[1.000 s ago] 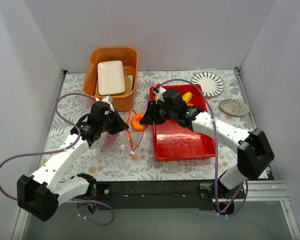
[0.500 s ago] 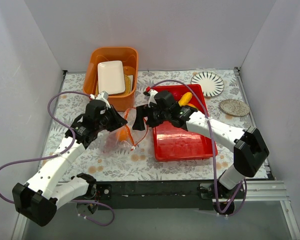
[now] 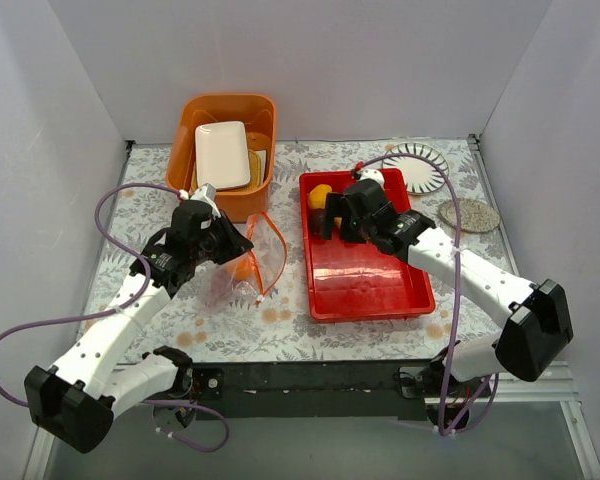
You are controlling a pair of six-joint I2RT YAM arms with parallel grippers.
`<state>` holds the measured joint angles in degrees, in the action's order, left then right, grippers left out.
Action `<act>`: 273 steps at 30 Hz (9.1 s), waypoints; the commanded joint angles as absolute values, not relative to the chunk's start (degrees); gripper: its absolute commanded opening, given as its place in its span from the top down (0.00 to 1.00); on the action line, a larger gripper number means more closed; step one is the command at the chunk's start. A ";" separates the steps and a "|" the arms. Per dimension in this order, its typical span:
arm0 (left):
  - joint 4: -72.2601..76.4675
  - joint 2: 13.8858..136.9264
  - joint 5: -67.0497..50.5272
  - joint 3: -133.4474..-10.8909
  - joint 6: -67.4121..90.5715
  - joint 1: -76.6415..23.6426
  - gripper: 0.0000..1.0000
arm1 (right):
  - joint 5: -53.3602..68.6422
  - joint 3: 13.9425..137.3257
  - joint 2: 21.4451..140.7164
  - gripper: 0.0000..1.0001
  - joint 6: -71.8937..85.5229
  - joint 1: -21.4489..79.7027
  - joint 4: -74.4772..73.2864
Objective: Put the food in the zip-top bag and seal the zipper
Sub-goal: Place the fake fruit in the zipper food storage bag, then pick up the fake fruit from the bin, then place the fake fruit in the zipper food storage bag, then adjust the zipper food storage bag at the center of the board, then pick up the fake fruit from the bin.
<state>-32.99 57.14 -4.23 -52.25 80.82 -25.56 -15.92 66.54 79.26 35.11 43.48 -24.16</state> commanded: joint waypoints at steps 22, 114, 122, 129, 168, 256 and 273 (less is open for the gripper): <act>-33.22 56.95 -5.45 -54.23 81.21 -25.22 1.00 | -11.51 79.72 101.86 0.02 2.64 21.18 -28.39; -32.96 58.71 -6.33 -52.47 79.28 -25.22 1.00 | 14.15 59.32 77.60 0.67 22.76 30.06 -21.62; -32.52 59.24 -6.77 -52.29 78.84 -25.22 1.00 | 13.80 62.31 78.57 0.67 23.55 32.69 -21.88; -31.73 59.24 -6.94 -51.33 79.54 -25.22 1.00 | 18.10 62.76 79.10 0.67 25.92 33.84 -18.29; -33.31 57.83 -7.56 -53.26 80.86 -25.22 1.00 | 27.60 71.37 94.83 0.50 33.40 46.14 -2.99; -35.16 51.24 8.79 -48.95 85.25 -25.22 1.00 | 0.27 75.59 88.77 0.30 25.76 41.06 -19.68; -34.10 52.12 2.37 -50.71 84.11 -25.22 1.00 | 3.78 84.98 105.55 0.30 14.24 21.89 -24.87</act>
